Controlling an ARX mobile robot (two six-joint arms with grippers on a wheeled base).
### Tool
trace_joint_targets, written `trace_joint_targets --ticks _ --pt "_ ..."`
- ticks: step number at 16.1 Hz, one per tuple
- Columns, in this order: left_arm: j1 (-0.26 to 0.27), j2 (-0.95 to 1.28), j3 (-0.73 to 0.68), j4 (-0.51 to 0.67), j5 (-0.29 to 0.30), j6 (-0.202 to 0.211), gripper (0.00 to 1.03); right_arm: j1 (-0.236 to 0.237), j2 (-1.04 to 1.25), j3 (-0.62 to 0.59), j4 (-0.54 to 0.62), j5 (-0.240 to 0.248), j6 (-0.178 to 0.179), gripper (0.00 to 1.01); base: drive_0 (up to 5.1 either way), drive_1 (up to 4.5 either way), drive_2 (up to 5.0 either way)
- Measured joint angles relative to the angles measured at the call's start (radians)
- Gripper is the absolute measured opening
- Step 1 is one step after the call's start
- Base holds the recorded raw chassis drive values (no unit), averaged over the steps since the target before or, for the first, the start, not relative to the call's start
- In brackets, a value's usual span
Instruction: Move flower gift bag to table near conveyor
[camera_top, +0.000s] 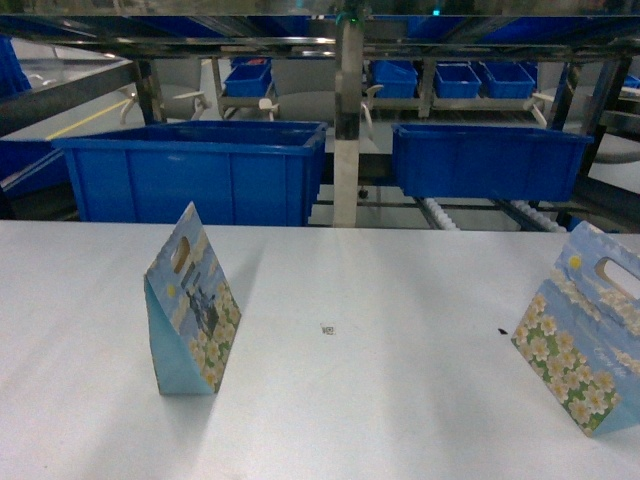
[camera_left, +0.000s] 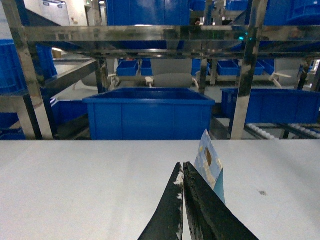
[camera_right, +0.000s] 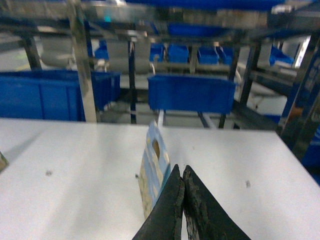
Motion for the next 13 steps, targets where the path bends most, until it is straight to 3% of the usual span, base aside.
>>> trace_joint_targets --ticks 5,6,13 --pt "0.0 -0.001 -0.002 -0.02 0.0 0.0 0.02 0.0 -0.012 0.0 0.002 -0.001 0.0 0.02 0.0 0.0 0.0" --pt "0.0 -0.001 -0.002 -0.021 0.0 -0.001 0.1 0.0 -0.012 0.0 0.002 -0.001 -0.001 0.08 0.0 0.0 0.0" --pt "0.0 -0.001 -0.002 -0.021 0.0 0.0 0.91 0.0 -0.012 0.0 0.002 -0.001 -0.001 0.91 0.0 0.0 0.0"
